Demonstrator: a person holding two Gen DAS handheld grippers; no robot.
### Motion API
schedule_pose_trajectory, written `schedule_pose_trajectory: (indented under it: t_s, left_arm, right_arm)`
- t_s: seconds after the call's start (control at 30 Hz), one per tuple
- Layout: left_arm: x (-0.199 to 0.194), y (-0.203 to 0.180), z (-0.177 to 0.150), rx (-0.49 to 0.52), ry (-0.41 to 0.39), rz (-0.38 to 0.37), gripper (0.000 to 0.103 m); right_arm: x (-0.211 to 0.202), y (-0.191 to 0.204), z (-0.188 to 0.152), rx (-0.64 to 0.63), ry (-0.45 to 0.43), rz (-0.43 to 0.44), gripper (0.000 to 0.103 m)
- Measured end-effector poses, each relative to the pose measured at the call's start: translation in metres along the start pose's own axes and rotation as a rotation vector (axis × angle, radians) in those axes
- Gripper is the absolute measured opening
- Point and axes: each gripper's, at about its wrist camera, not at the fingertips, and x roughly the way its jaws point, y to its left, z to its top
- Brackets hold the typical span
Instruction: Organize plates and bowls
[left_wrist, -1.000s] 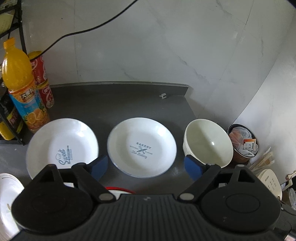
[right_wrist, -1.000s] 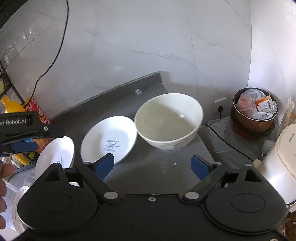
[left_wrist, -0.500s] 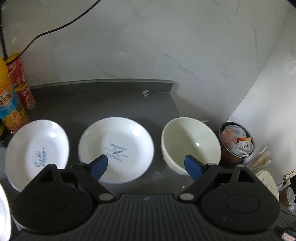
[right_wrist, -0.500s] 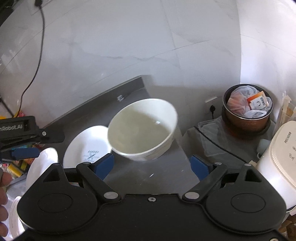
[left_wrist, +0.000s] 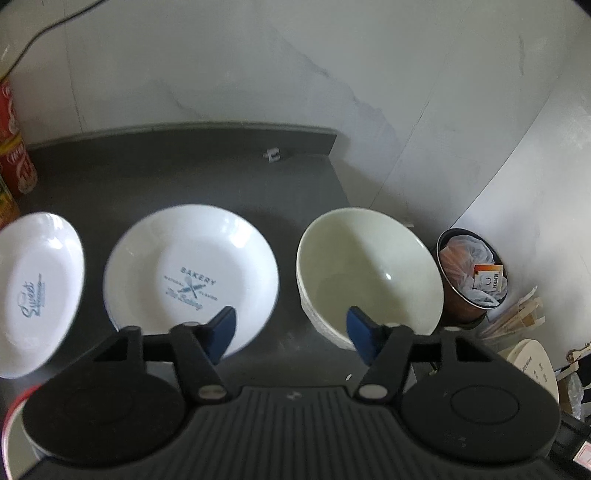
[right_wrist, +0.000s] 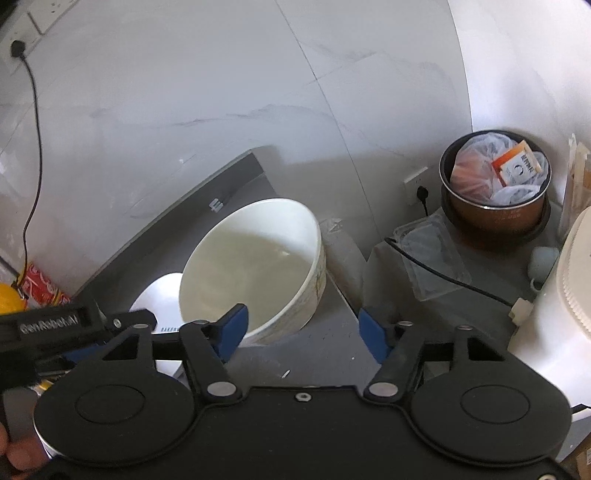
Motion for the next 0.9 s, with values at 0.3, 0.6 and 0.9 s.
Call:
schedule_pose_trajectory:
  t_s: [0.3, 0.6, 0.9]
  left_arm:
    - [0.031, -0.007, 0.004, -0.027, 0.051, 0.0, 0.037]
    - [0.056, -0.009, 0.014, -0.051, 0.083, 0.011, 0.02]
    - [0.052, -0.004, 0.016, -0.076, 0.078, -0.017, 0.011]
  right_arm:
    - [0.028, -0.006, 0.009, 0.033, 0.027, 0.016, 0.048]
    - [0.05, -0.004, 0.014, 0.028, 0.063, -0.005, 0.042]
    - [0.051, 0.005, 0.015, -0.007, 0.062, -0.03, 0.021]
